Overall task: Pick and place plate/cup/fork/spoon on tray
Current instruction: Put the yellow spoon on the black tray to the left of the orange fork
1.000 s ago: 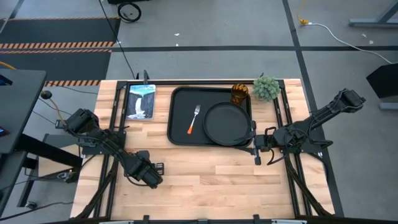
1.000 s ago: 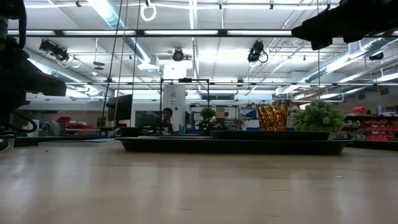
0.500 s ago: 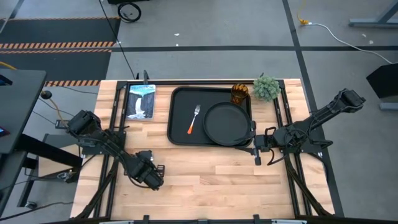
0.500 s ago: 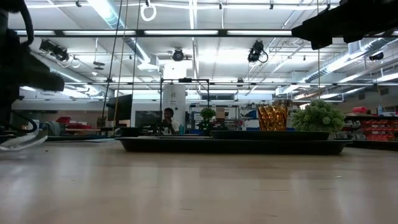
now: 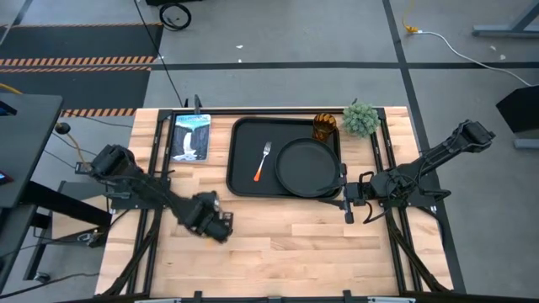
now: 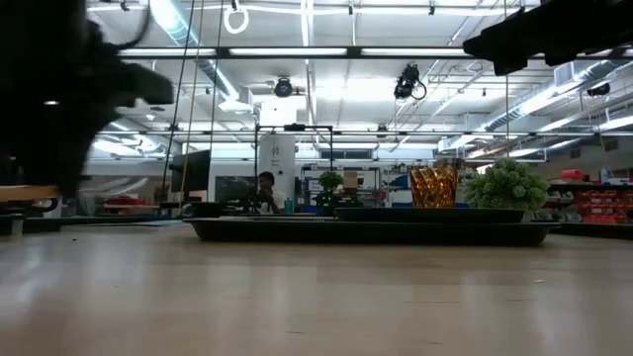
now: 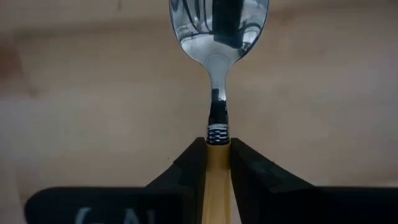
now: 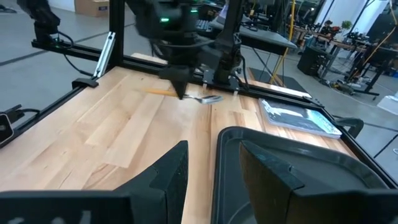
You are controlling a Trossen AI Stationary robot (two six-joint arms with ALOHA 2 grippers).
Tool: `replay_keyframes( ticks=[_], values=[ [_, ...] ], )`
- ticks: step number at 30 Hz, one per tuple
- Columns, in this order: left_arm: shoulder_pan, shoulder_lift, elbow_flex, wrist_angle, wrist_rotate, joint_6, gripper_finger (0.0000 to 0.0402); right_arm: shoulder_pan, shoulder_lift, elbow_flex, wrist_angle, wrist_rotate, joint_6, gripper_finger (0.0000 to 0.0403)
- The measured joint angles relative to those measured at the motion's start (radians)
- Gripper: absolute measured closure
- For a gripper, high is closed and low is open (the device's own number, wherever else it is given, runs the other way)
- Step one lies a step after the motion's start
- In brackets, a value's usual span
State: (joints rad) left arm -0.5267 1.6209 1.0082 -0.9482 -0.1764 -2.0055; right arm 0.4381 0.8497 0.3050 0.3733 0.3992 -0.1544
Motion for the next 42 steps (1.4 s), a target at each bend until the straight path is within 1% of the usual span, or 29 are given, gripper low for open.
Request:
replay_keyframes(
  ticks=[3,6,10,13,18,22,25,30,32,36,42],
  values=[
    [0.097,-0.007,0.009,-0.004,-0.020,0.115,0.0337,0.000,0.000,0.000,-0.001,-0.001,0.002,0.0252],
    [0.216,-0.006,0.027,0.002,-0.035,0.265,0.0336,0.000,0.000,0.000,-0.001,-0.001,0.010,0.0252],
    [0.364,-0.006,0.028,0.067,-0.049,0.448,0.0336,0.000,0.000,0.000,-0.002,-0.001,0.007,0.0252],
    [0.463,-0.006,0.028,0.130,-0.029,0.566,0.0336,0.000,0.000,0.000,-0.002,-0.001,-0.001,0.0252],
    [0.612,-0.006,0.028,0.245,0.006,0.709,0.0335,0.000,0.000,0.000,0.001,-0.001,0.003,0.0252],
    [0.730,-0.005,0.028,0.354,0.042,0.796,0.0335,0.000,0.000,0.000,0.013,-0.002,0.015,0.0252],
    [0.798,0.010,0.030,0.427,0.055,0.853,0.0335,0.000,0.000,0.000,0.014,-0.003,0.016,0.0252],
    [0.857,0.060,0.029,0.475,0.079,0.900,0.0335,0.000,0.000,0.000,0.014,-0.003,0.020,0.0252],
    [0.864,0.085,0.029,0.500,0.095,0.913,0.0335,0.000,0.000,0.000,0.010,-0.003,0.020,0.0252],
    [0.877,0.130,0.029,0.492,0.106,0.918,0.0335,0.000,0.000,0.000,0.013,-0.003,0.020,0.0252],
    [0.880,0.150,0.029,0.497,0.113,0.919,0.0333,0.000,0.000,0.000,0.011,-0.003,0.021,0.0252]
  ],
)
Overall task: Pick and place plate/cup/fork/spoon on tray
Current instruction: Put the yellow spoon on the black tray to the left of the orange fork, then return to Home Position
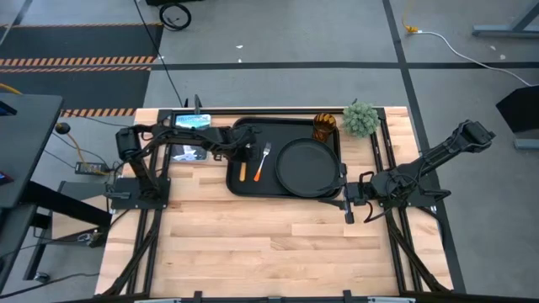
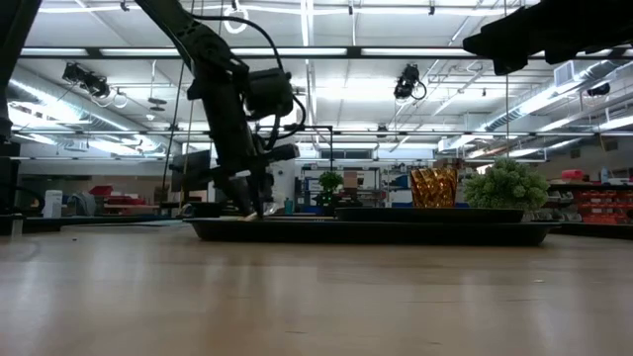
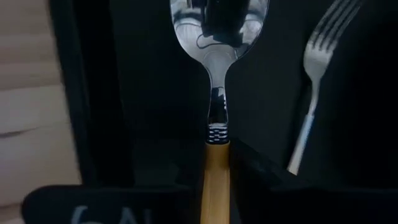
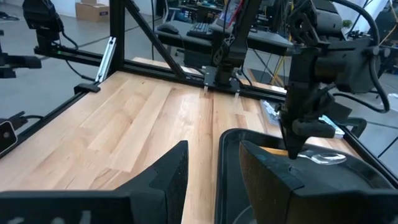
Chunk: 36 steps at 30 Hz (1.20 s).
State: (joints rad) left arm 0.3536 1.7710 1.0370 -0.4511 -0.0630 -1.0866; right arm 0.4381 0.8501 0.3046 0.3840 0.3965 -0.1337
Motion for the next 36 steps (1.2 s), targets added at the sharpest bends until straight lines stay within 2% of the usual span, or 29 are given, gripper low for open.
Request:
replay_keyframes(
  ticks=[10,14,19,25,28,33,36],
  values=[
    [-0.004,-0.004,0.000,-0.012,0.003,0.031,0.0264,0.000,0.000,0.000,0.000,0.000,0.000,0.0252],
    [-0.003,-0.021,0.000,-0.004,0.010,0.134,0.0243,0.000,-0.002,0.000,0.002,0.000,-0.005,0.0252],
    [-0.017,-0.046,0.000,0.032,0.016,0.424,0.0247,-0.002,-0.025,0.000,0.012,0.001,-0.045,0.0252],
    [-0.067,-0.049,0.000,0.221,0.023,0.883,0.0259,-0.006,-0.088,0.000,0.038,0.004,-0.126,0.0252],
    [-0.095,-0.049,0.000,0.357,0.023,1.058,0.0260,-0.017,-0.123,0.000,0.017,0.002,-0.127,0.0252],
    [-0.132,-0.049,0.000,0.552,0.023,1.301,0.0260,-0.061,-0.171,0.000,-0.029,0.009,-0.027,0.0252],
    [-0.136,-0.049,0.000,0.654,0.024,1.400,0.0260,-0.098,-0.201,0.000,-0.076,0.075,0.075,0.0252]
  ],
)
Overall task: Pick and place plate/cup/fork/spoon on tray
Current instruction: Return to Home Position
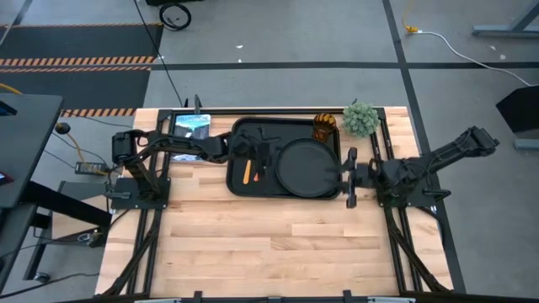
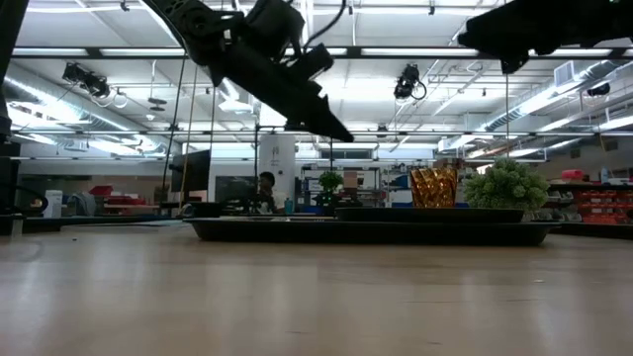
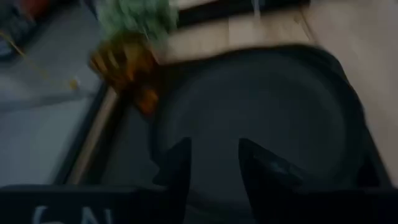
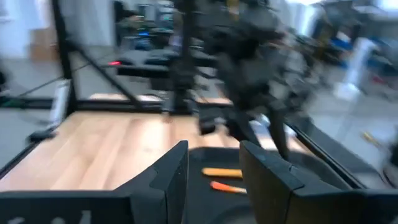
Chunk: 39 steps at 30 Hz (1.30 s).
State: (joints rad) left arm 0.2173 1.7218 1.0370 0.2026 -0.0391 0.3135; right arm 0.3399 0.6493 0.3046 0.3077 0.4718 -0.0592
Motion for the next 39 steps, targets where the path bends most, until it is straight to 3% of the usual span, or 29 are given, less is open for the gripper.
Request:
replay_keyframes(
  ticks=[7,17,22,25,34,39],
  values=[
    [0.007,-0.002,0.000,0.116,-0.002,0.058,0.0260,-0.012,-0.106,0.000,-0.029,0.079,0.094,0.0252],
    [-0.033,-0.111,-0.001,-0.001,0.005,-0.071,0.0260,0.020,-0.188,0.000,-0.058,0.047,0.098,0.0252],
    [-0.052,-0.197,0.000,-0.105,0.158,-0.163,0.0260,0.020,-0.186,-0.048,0.037,0.000,0.135,0.0252],
    [-0.070,-0.241,-0.002,-0.171,0.199,-0.204,0.0260,0.015,-0.186,-0.107,0.142,0.000,0.138,0.0252],
    [-0.156,-0.432,-0.182,-0.163,0.204,-0.333,0.0261,-0.011,-0.244,-0.242,0.268,0.036,0.237,0.0252],
    [-0.186,-0.586,-0.317,-0.120,0.204,-0.386,0.0261,-0.011,-0.311,-0.298,0.267,0.146,0.291,0.0252]
  ],
)
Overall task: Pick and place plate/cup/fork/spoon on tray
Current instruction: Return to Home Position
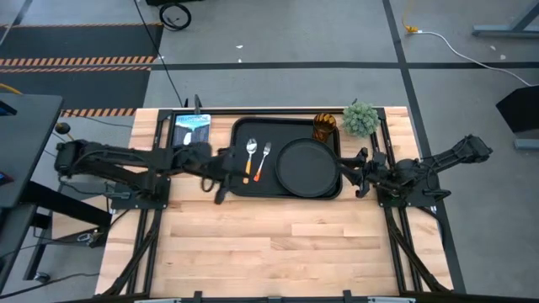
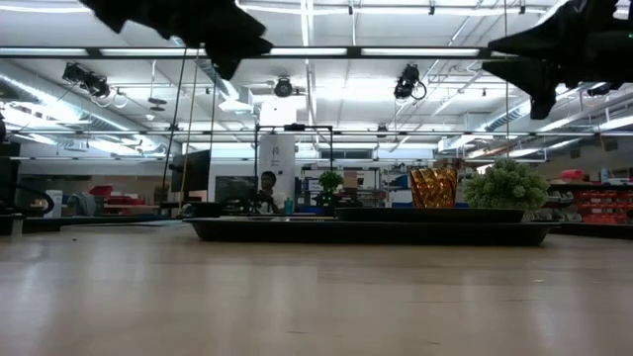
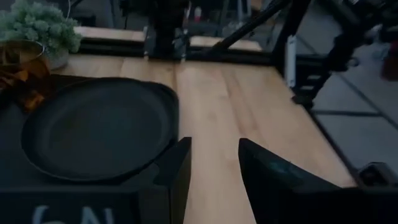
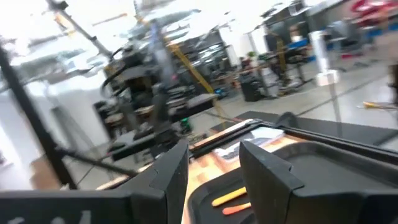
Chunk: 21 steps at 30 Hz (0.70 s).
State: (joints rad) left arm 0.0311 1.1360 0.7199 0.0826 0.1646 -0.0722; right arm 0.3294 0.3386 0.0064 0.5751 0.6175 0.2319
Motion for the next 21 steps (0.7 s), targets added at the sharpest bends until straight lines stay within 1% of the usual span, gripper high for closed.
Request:
replay_keyframes(
  ticks=[2,4,8,13,17,21],
  values=[
    [-0.013,-0.062,-0.061,0.039,-0.001,-0.022,0.0261,0.000,-0.013,0.001,-0.019,0.056,0.019,0.0252],
    [-0.023,-0.126,-0.120,0.086,0.000,-0.033,0.0260,0.000,-0.013,0.001,-0.018,0.080,0.020,0.0252],
    [-0.043,-0.240,-0.225,0.140,-0.002,-0.051,0.0260,0.000,-0.008,0.001,-0.015,0.071,0.020,0.0252],
    [-0.072,-0.374,-0.360,0.263,-0.002,-0.050,0.0260,0.000,-0.008,0.001,-0.014,0.071,0.020,0.0252],
    [-0.081,-0.476,-0.454,0.313,-0.003,-0.052,0.0260,0.000,-0.008,0.001,-0.014,0.070,0.020,0.0252],
    [-0.081,-0.564,-0.523,0.312,-0.003,-0.080,0.0260,0.000,-0.008,0.001,-0.014,0.068,0.020,0.0252]
  ],
)
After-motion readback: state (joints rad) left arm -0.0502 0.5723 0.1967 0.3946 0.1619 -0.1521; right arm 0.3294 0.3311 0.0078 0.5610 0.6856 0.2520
